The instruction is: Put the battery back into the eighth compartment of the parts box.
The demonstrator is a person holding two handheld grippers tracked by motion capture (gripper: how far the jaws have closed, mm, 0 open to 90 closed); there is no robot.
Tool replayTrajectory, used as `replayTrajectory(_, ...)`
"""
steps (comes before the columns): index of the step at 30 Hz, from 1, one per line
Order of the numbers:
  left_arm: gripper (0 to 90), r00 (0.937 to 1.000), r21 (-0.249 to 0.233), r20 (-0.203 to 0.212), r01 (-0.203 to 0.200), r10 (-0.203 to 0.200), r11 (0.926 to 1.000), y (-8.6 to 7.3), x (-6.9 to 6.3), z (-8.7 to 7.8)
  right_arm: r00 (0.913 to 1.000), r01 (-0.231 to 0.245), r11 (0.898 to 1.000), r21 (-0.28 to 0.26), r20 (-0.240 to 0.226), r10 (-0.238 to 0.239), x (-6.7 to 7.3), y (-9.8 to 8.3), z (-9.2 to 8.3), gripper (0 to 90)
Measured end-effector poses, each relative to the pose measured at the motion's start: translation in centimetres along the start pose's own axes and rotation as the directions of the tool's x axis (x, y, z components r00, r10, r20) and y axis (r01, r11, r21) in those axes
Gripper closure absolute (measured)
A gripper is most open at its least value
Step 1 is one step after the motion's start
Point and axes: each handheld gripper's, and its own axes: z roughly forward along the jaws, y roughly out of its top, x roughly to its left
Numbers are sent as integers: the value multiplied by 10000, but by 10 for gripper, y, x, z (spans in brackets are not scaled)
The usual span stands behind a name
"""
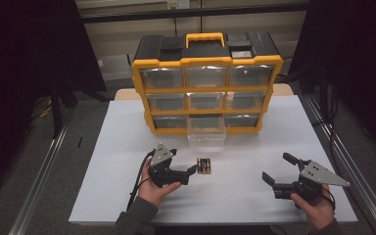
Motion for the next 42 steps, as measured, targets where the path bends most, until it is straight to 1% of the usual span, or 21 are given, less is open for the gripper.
replayTrajectory(2,65,9999,95,-133,-13,14,10000,0,-1,0,10000,-26,10000,33,-49,26,1,0,1,14)
replayTrajectory(4,66,10000,127,-6,-29,29,9999,1,-1,1,9999,-27,10000,51,-104,28,1,0,2,14)
replayTrajectory(5,68,9998,228,-194,-38,42,9997,2,-2,2,9999,102,9999,46,-117,-102,1,0,2,14)
replayTrajectory(9,82,9999,349,-161,57,-51,9994,4,-3,5,9999,17,10000,33,-135,-17,2,0,1,14)
replayTrajectory(12,99,9994,587,-286,-201,218,9981,6,-5,9,10000,15,10000,1,-73,-15,1,0,0,15)
replayTrajectory(19,194,9985,1043,-500,-155,208,9944,6,-5,18,9999,39,10000,31,-141,-39,3,1,1,17)
replayTrajectory(20,242,9985,1288,-508,-130,197,9916,6,-5,20,9999,57,10000,14,-161,-57,3,1,2,17)
replayTrajectory(23,254,9973,1568,-649,-235,340,9874,6,-6,22,9998,25,10000,10,-180,-25,2,1,2,17)
replayTrajectory(24,311,9968,1677,-650,-341,455,9853,7,-7,23,9998,20,10000,-27,-187,-21,2,1,2,17)
replayTrajectory(25,320,9977,1673,-572,-259,359,9856,7,-7,25,9998,27,10000,-43,-182,-28,2,1,2,17)
replayTrajectory(27,334,9976,1961,-670,-27,162,9806,8,-8,27,9998,26,10000,-52,-183,-27,2,1,2,18)
replayTrajectory(28,381,9983,2054,-559,-25,142,9787,8,-8,29,9998,34,10000,-51,-188,-35,2,1,1,18)
replayTrajectory(29,381,9990,2172,-445,104,-7,9761,8,-8,30,9998,34,10000,-51,-188,-35,2,1,1,18)
replayTrajectory(30,408,9991,2254,-428,47,51,9743,8,-8,32,9999,62,10000,-26,-161,-62,2,1,1,18)
replayTrajectory(33,450,9987,2433,-454,339,-236,9694,9,-10,37,9998,98,10000,17,-175,-97,2,1,1,19)
replayTrajectory(34,479,9989,2542,-438,270,-164,9668,10,-10,38,9998,99,9999,16,-198,-98,2,1,2,21)
replayTrajectory(36,485,9992,2529,-380,198,-106,9673,10,-11,42,9998,99,9999,12,-199,-99,2,1,1,21)
replayTrajectory(37,509,9989,2715,-414,312,-207,9619,11,-12,43,9997,100,9999,14,-203,-100,2,2,1,22)
replayTrajectory(40,543,9985,2972,-493,384,-248,9540,11,-12,46,9998,85,10000,8,-179,-85,2,1,1,22)
replayTrajectory(41,558,9973,3002,-561,612,-464,9519,10,-12,46,9998,84,10000,-9,-193,-85,2,2,1,22)
replayTrajectory(42,595,9971,3180,-628,611,-432,9461,11,-11,45,9997,97,9999,-54,-202,-98,2,2,0,22)
